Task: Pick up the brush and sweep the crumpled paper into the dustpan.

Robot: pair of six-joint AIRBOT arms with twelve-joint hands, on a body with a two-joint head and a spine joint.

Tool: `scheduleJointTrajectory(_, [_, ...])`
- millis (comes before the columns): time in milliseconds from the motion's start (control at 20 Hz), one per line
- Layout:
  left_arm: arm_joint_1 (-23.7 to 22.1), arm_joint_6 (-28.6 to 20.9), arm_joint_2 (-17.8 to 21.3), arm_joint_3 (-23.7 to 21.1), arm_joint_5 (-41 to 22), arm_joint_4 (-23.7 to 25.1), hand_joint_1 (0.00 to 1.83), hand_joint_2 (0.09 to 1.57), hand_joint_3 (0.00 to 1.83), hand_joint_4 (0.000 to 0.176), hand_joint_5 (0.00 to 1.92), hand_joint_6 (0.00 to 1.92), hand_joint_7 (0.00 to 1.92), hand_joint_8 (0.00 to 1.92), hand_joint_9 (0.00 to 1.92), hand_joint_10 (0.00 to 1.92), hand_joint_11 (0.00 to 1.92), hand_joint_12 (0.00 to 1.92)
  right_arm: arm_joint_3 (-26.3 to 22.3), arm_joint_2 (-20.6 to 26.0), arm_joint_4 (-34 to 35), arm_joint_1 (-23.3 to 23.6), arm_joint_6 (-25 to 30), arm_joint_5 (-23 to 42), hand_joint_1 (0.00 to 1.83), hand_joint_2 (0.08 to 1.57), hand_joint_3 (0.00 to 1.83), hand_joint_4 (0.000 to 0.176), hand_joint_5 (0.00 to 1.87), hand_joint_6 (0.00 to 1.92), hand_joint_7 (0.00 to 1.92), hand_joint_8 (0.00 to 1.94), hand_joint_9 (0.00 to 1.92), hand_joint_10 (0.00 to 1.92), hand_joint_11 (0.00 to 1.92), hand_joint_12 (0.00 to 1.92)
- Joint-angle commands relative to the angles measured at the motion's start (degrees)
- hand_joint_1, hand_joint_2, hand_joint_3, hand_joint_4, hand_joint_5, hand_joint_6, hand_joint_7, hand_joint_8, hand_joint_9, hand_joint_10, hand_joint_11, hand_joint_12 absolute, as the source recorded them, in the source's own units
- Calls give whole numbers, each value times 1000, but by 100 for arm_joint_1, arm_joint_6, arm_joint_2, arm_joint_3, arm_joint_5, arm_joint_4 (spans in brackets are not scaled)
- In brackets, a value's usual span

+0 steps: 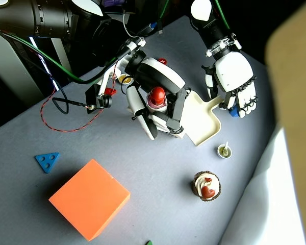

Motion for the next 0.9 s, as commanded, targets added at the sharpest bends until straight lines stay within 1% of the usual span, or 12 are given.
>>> scheduleJointTrajectory(0, [-59, 34, 66, 4, 470, 179, 1167, 1090, 1, 0, 1032, 885, 387, 0, 326, 2, 303, 85, 28, 17, -611, -13, -82, -246, 1566, 1215, 0, 176, 921, 1921, 984, 1941, 1052, 1921, 1200, 1921])
scheduleJointTrajectory(200, [-57, 34, 70, -1, 469, 198, 1165, 1085, 0, 0, 1048, 861, 404, 4, 343, 5, 297, 85, 127, -75, -611, -87, -66, -236, 1555, 1215, 0, 176, 907, 1921, 976, 1941, 1036, 1921, 1175, 1921])
scheduleJointTrajectory(250, [-55, 34, 70, -1, 469, 198, 1169, 1084, 0, 0, 1049, 856, 379, 0, 327, 0, 278, 78, 135, -80, -626, -88, -67, -236, 1558, 1219, 1, 176, 904, 1921, 991, 1941, 1072, 1921, 1191, 1921])
scheduleJointTrajectory(300, [-54, 34, 70, -1, 469, 198, 1170, 1083, 0, 0, 1049, 856, 380, 2, 323, 0, 275, 77, 128, -70, -650, -85, -79, -236, 1527, 1228, 3, 176, 900, 1921, 1007, 1941, 1084, 1921, 1192, 1921])
scheduleJointTrajectory(450, [-49, 34, 67, 2, 469, 198, 1164, 1076, 0, 0, 1064, 834, 386, 1, 319, 3, 288, 91, 49, 38, -658, -74, -106, -271, 1511, 1228, 1, 176, 916, 1921, 1048, 1941, 1107, 1921, 1192, 1921])
scheduleJointTrajectory(500, [-49, 34, 62, 5, 469, 198, 1157, 1081, 1, 0, 1053, 854, 371, 1, 314, 1, 276, 89, -1, 87, -658, -74, -73, -326, 1509, 1232, 2, 176, 917, 1921, 1057, 1941, 1115, 1921, 1194, 1921])
scheduleJointTrajectory(600, [-46, 34, 61, 5, 469, 198, 1164, 1074, 0, 0, 1073, 820, 390, 5, 322, 2, 268, 92, -74, 149, -631, -74, 80, -497, 1544, 1227, 0, 176, 895, 1921, 995, 1941, 1061, 1921, 1173, 1921])
scheduleJointTrajectory(750, [-37, 34, 61, -6, 469, 198, 1168, 1073, 0, 0, 1072, 822, 411, 6, 344, 6, 298, 112, -114, 214, -647, -74, 354, -694, 1551, 1235, 2, 176, 900, 1921, 1003, 1941, 1053, 1921, 1195, 1921])
scheduleJointTrajectory(800, [-33, 34, 62, -14, 469, 194, 1173, 1074, 0, 0, 1069, 823, 403, 1, 323, 1, 274, 103, -108, 227, -678, -69, 381, -697, 1548, 1227, 0, 176, 883, 1921, 994, 1941, 1047, 1921, 1192, 1921])
scheduleJointTrajectory(850, [-31, 34, 62, -18, 469, 193, 1156, 1085, 3, 0, 1044, 868, 396, 0, 309, 2, 257, 97, -106, 255, -772, -58, 422, -698, 1541, 1221, 0, 176, 875, 1921, 994, 1941, 1052, 1921, 1185, 1921])
